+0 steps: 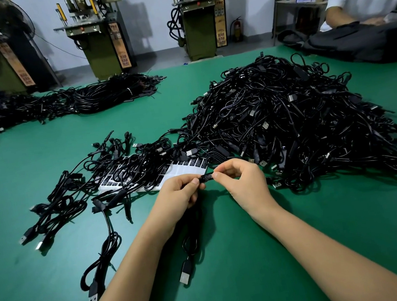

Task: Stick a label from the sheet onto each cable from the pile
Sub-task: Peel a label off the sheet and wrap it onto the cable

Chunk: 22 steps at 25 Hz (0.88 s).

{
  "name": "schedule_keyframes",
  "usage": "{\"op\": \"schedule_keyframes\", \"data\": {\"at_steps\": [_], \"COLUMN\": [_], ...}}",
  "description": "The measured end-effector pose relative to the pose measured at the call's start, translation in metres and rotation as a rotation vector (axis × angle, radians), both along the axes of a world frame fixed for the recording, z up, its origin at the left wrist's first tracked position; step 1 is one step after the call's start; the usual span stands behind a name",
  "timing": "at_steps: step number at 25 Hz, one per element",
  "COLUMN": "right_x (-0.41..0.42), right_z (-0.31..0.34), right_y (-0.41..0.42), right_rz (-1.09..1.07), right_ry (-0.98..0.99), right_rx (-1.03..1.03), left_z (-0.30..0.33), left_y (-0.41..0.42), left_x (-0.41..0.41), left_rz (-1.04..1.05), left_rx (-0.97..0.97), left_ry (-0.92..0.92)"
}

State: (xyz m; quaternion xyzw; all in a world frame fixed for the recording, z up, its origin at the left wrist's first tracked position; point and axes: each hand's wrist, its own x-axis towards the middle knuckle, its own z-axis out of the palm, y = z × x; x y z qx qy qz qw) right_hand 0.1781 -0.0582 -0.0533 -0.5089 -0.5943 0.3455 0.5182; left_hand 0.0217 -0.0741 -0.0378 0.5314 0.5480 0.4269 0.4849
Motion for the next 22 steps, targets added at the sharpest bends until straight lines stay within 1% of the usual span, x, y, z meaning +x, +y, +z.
{"op": "schedule_keyframes", "data": {"at_steps": [5, 10, 15, 19, 22], "right_x": [0.0005, 0.0010, -0.0013, -0.0018, -0.0021], "right_z": [0.0006, 0.0028, 0.0046, 0.0066, 0.0069], "right_y": [-0.0005, -0.0004, -0.0037, -0.0065, -0.0064], "right_rz": [0.009, 0.016, 0.027, 0.012, 0.014], "right_ry": [0.026, 0.167, 0.055, 0.011, -0.002], "right_rx": [0.000, -0.026, 0.008, 0.072, 0.064], "left_z": [0.0030, 0.0041, 0.0054, 0.0063, 0.0069], "left_y": [-0.0008, 0.0000, -0.0001, -0.0015, -0.0021], "left_x": [0.0002, -0.0008, -0.0002, 0.0022, 0.0030], "left_rz": [-0.015, -0.038, -0.022, -0.018, -0.025], "left_rx": [-0.007, -0.037, -0.050, -0.034, -0.024], "left_ry": [-0.019, -0.039, -0.089, -0.046, -0.014]}}
